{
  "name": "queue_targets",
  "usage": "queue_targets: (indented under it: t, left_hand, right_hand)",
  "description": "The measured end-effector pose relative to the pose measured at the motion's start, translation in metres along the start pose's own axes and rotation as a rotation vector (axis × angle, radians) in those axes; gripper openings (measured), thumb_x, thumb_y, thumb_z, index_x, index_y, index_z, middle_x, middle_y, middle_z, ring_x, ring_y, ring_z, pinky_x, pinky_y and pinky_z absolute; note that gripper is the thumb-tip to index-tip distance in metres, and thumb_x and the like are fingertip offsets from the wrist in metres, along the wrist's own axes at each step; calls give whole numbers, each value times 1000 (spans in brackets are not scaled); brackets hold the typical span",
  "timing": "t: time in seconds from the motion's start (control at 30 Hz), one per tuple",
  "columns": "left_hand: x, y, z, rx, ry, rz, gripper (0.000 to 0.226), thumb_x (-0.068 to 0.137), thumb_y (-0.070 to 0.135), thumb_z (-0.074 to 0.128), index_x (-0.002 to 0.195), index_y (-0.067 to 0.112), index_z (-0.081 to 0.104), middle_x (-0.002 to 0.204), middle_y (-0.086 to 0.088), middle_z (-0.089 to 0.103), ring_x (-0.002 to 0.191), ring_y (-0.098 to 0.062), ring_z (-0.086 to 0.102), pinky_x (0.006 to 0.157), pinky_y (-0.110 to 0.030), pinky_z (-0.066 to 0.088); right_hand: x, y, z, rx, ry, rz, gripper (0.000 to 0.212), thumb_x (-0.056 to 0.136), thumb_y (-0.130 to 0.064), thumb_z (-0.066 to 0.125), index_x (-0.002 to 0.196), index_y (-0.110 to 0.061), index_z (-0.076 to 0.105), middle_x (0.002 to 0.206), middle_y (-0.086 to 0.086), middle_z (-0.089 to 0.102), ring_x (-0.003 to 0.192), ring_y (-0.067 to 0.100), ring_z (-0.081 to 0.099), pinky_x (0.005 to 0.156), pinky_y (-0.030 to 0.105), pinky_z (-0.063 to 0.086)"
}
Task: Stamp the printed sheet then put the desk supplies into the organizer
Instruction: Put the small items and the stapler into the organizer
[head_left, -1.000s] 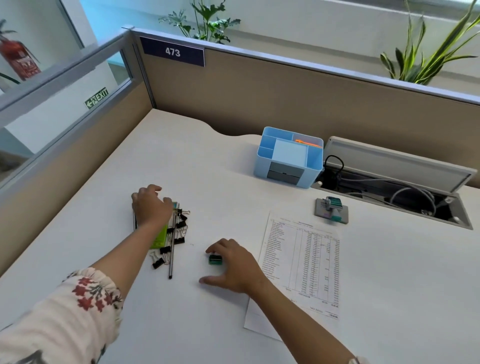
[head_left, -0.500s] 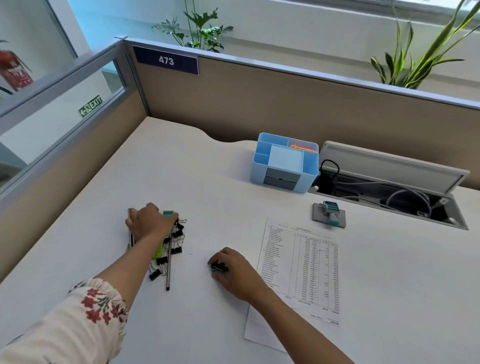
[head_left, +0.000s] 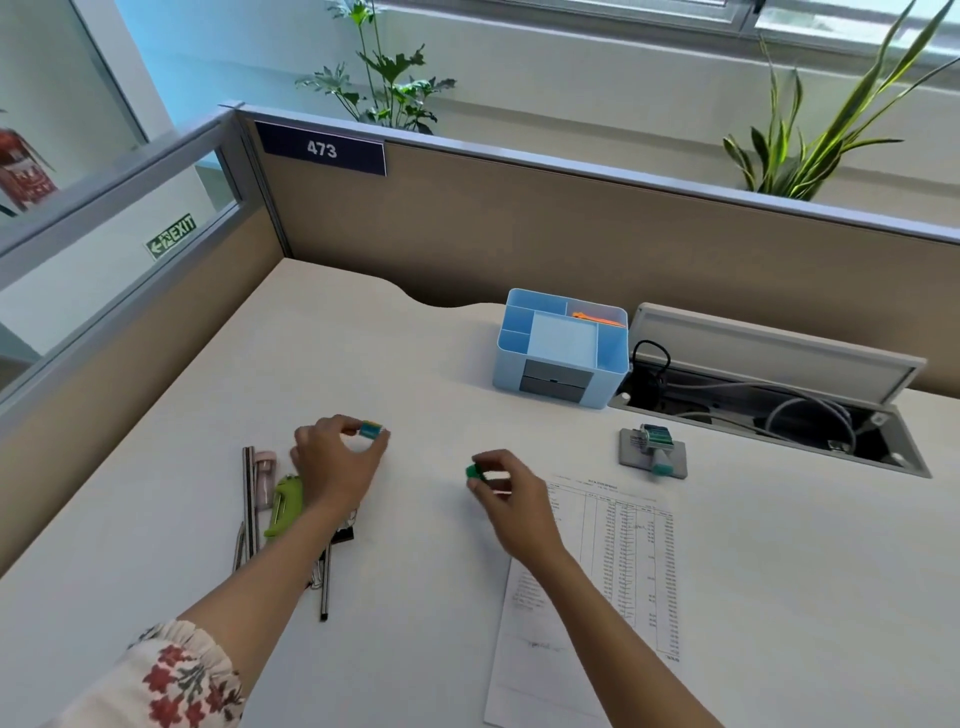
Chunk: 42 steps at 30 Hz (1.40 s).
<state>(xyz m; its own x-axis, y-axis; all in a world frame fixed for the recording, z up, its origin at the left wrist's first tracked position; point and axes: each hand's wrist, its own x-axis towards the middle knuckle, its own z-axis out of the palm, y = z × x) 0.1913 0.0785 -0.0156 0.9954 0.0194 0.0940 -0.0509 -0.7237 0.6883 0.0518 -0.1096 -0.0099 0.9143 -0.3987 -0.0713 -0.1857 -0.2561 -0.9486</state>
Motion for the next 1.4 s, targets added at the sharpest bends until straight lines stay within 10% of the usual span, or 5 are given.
queue_targets:
  t: [0.4, 0.7, 1.4]
  left_hand:
    - [-47, 39, 77, -581, -346, -140, 22, 83, 25, 76, 104, 22, 71, 99, 12, 71, 94, -7, 64, 88, -31, 51]
    - [-39, 35, 69, -606, -550, -110, 24, 84, 27, 76, 107, 26, 71, 104, 12, 72, 98, 1, 62, 85, -15, 39]
    - [-36, 31, 67, -587, -616, -38, 26, 84, 23, 75, 110, 27, 71, 105, 16, 73, 102, 7, 61, 83, -1, 37]
  right_hand:
    - [87, -27, -66, -174, 278, -127, 24, 89, -10, 68, 111, -18, 62, 109, -4, 68, 93, 9, 65, 76, 5, 49]
    - [178, -47, -91, -373, 489, -220, 14, 93, -16, 62, 106, -19, 62, 103, -9, 67, 85, 13, 62, 77, 27, 54]
    - [238, -39, -98, -601, 329, -148, 36, 96, 2, 47, 126, -11, 61, 127, 7, 63, 115, 24, 56, 89, 25, 40]
